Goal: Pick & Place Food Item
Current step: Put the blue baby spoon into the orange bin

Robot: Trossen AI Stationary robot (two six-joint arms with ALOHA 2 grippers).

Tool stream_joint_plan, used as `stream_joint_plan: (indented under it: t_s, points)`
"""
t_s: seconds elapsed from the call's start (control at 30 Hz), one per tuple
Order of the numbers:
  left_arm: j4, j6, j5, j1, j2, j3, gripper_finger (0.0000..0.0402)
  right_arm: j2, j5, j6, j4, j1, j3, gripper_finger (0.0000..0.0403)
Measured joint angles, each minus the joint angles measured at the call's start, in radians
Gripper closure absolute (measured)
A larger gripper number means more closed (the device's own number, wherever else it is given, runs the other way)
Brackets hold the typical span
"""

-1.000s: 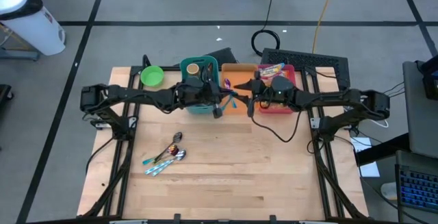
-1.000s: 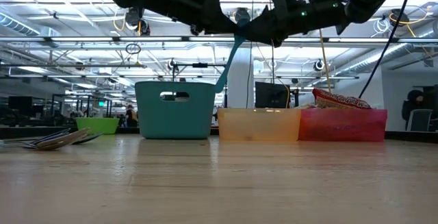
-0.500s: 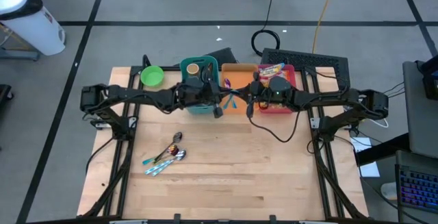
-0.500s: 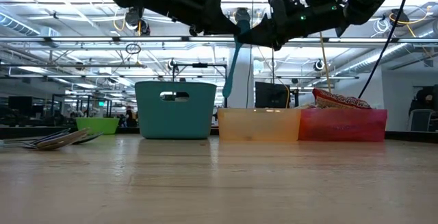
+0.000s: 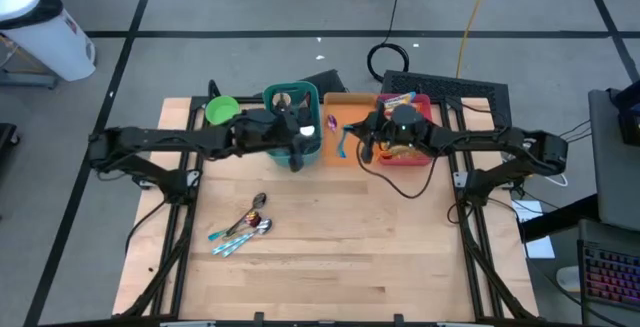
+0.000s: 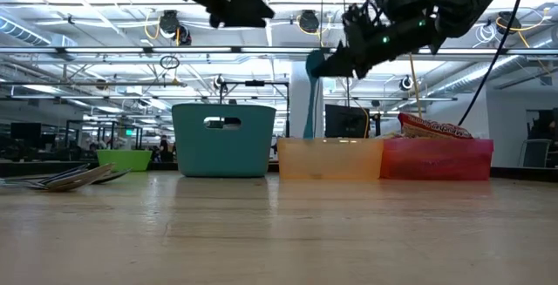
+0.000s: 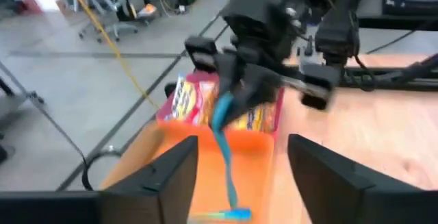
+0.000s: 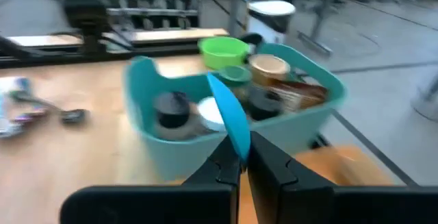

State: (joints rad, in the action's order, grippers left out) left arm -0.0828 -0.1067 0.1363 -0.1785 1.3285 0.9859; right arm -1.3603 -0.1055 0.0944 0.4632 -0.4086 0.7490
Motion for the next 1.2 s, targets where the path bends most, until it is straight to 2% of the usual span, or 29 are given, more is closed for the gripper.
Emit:
stream_joint_plan:
  t_s: [0.13, 0.23, 0.37, 0.47, 0.8, 0.97, 1.2]
  points:
    - [-0.026, 0.05, 0.006, -0.032, -0.052, -0.086, 0.014, -0.048, 0.0, 0.009, -0.014, -0.082, 0.0, 0.04]
    - [-0.105, 0.091, 0.046, -0.059, -0.056, -0.16, 0.0132, -0.108, -0.014, 0.004, -0.031, -0.132, 0.002, 0.04]
    - [-0.179, 0.134, 0.058, -0.095, -0.056, -0.227, 0.0131, -0.156, -0.148, -0.049, -0.033, -0.173, 0.004, 0.04]
    - [-0.181, 0.17, 0.058, -0.115, -0.054, -0.25, 0.013, -0.157, -0.174, -0.065, -0.048, -0.177, 0.004, 0.0398]
    - [-0.184, 0.187, 0.058, -0.13, -0.054, -0.255, 0.013, -0.131, -0.156, -0.053, -0.062, -0.181, 0.002, 0.0377]
    - [-0.184, 0.187, 0.057, -0.13, -0.054, -0.256, 0.013, -0.133, -0.156, -0.018, -0.097, -0.172, 0.0, 0.0333]
    - [-0.184, 0.192, 0.057, -0.13, -0.054, -0.256, 0.013, -0.133, -0.148, 0.005, -0.086, -0.172, 0.0, 0.0233]
